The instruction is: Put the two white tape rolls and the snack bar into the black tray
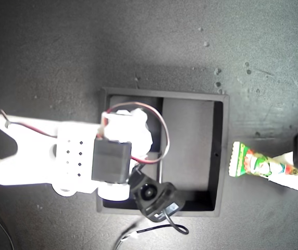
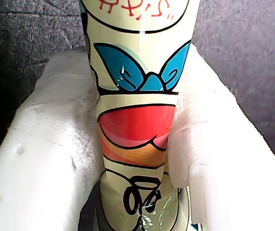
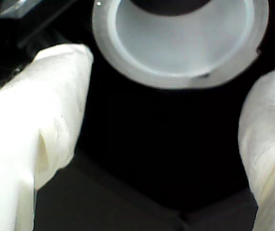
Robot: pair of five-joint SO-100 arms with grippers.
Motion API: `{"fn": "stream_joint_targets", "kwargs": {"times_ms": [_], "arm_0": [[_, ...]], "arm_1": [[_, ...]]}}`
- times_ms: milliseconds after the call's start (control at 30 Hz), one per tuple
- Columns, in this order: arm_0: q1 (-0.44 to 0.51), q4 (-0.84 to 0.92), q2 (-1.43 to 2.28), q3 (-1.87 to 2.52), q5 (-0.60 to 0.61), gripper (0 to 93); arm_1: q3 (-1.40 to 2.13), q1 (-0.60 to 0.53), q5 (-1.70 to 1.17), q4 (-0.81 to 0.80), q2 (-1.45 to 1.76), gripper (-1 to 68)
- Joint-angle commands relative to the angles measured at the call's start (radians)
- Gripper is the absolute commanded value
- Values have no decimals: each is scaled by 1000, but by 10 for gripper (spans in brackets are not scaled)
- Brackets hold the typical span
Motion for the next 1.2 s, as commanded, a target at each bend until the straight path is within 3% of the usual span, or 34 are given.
{"fn": "stream_joint_targets", "kwargs": {"times_ms": [0, 100, 200, 267, 433, 500, 633, 733, 833, 1000, 1167], "arm_0": [[-51, 20, 153, 17, 49, 243], [-106, 21, 331, 77, 95, 233], [-147, 21, 522, 161, 141, 229], [-158, 21, 626, 244, 153, 229], [-74, 21, 848, 491, 84, 216], [-6, 21, 951, 606, 17, 211], [202, 14, 1137, 776, -163, 213], [400, -64, 1183, 854, -299, 208], [534, -166, 1158, 919, -405, 201], [597, -434, 1143, 1169, -485, 194], [580, -686, 1138, 1378, -518, 176]], "arm_1": [[-123, 58, 14, 110, 26, -6], [-186, 110, 61, 222, 26, -4], [-104, 152, 124, 126, 28, -5], [-107, 172, 164, 155, 28, -5], [-210, 238, 143, 328, 11, -6], [-301, 339, -117, 423, -3, -7], [-344, 522, -730, 330, 14, -7], [-380, 586, -1092, 219, 12, -7], [-437, 591, -1420, 166, 0, -7], [-480, 489, -1902, 52, -17, -6], [-709, 379, -2192, 106, -212, -6]]}}
